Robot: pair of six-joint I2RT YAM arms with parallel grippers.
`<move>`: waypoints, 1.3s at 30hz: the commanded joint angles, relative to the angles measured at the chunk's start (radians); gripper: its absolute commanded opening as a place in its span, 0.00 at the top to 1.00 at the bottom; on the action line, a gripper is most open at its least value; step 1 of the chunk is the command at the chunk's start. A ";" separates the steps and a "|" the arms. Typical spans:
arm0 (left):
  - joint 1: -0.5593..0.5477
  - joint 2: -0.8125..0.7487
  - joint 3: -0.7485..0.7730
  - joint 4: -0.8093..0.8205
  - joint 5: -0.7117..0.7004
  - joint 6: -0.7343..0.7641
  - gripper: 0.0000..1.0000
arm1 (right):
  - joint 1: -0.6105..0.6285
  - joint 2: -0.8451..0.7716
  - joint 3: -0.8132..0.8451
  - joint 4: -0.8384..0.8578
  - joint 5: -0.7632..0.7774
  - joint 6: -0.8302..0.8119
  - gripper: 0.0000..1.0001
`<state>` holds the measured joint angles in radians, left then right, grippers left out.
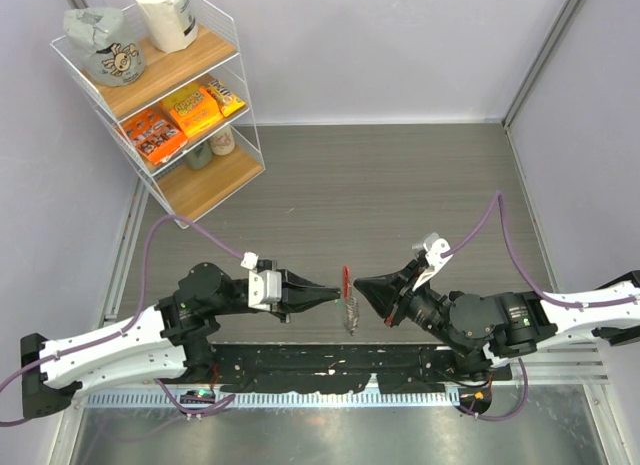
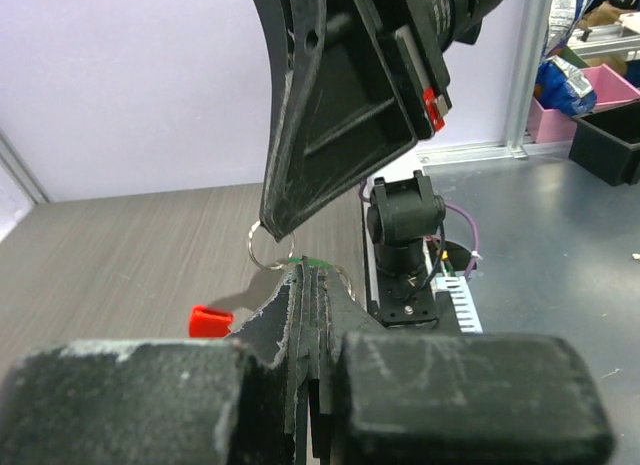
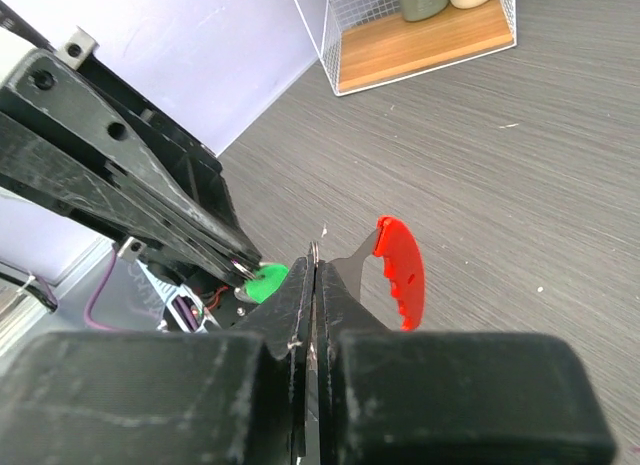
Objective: Put the keys on the keyring
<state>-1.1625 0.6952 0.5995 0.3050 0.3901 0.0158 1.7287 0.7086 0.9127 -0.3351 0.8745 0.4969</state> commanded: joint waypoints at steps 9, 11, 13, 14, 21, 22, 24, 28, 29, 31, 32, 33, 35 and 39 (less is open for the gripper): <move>-0.051 0.023 0.003 0.103 -0.088 0.150 1.00 | 0.003 -0.038 -0.090 0.268 0.101 -0.020 0.95; -0.060 0.026 0.006 0.092 -0.094 0.170 1.00 | 0.003 -0.038 -0.100 0.281 0.118 -0.009 0.95; -0.069 0.023 0.003 0.088 -0.106 0.191 1.00 | 0.003 -0.040 -0.104 0.288 0.126 -0.009 0.94; -0.072 0.020 0.002 0.085 -0.114 0.200 1.00 | 0.003 -0.038 -0.104 0.291 0.124 -0.009 0.94; -0.092 0.009 -0.009 0.083 -0.186 0.251 1.00 | 0.003 -0.034 -0.092 0.283 0.101 -0.006 0.94; -0.098 0.007 -0.009 0.083 -0.197 0.260 1.00 | 0.003 -0.034 -0.090 0.283 0.093 -0.004 0.95; -0.103 0.010 -0.006 0.079 -0.211 0.274 1.00 | 0.003 -0.029 -0.089 0.284 0.084 -0.009 0.94; -0.106 0.010 0.005 0.069 -0.214 0.276 1.00 | 0.003 -0.031 -0.092 0.280 0.083 -0.011 0.94; -0.108 0.007 0.008 0.065 -0.214 0.276 1.00 | 0.003 -0.032 -0.094 0.280 0.084 -0.009 0.94; -0.112 -0.003 0.023 0.040 -0.211 0.273 1.00 | 0.003 -0.034 -0.095 0.272 0.084 -0.012 0.95; -0.114 -0.014 0.031 0.028 -0.203 0.270 1.00 | 0.003 -0.037 -0.097 0.268 0.084 -0.011 0.95; -0.117 -0.020 0.040 0.014 -0.198 0.269 1.00 | 0.003 -0.038 -0.098 0.266 0.084 -0.012 0.94; -0.121 -0.036 0.054 -0.009 -0.192 0.266 1.00 | 0.003 -0.040 -0.103 0.265 0.080 -0.011 0.94; -0.123 -0.060 0.092 -0.087 -0.181 0.268 1.00 | 0.003 -0.050 -0.110 0.261 0.078 -0.011 0.94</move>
<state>-1.2785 0.6682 0.6170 0.2596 0.1982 0.2710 1.7287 0.6792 0.8074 -0.1204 0.9470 0.4702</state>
